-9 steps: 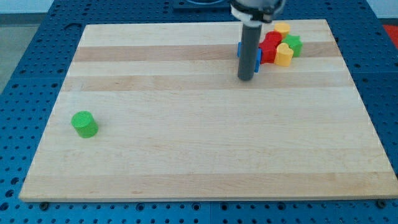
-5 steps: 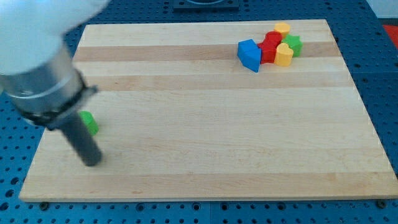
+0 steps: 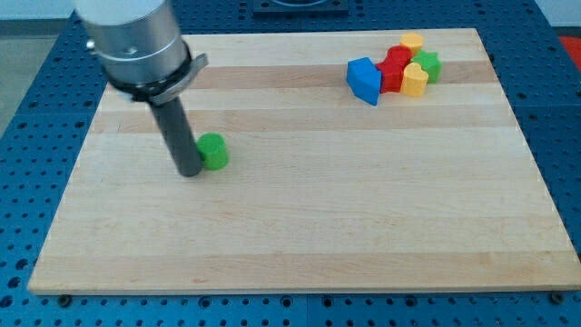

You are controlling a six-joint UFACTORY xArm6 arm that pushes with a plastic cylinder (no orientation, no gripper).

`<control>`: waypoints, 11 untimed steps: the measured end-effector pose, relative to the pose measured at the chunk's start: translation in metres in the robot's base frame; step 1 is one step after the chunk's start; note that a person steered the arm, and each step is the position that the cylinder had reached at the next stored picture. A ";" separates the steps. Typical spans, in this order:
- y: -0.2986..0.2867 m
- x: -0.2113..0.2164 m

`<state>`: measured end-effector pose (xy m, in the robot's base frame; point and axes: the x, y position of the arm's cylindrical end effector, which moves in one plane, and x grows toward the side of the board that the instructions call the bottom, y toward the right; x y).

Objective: Move green circle towards blue cube

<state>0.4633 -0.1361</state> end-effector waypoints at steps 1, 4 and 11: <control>0.023 -0.021; 0.093 -0.062; 0.155 -0.125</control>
<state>0.3384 0.0193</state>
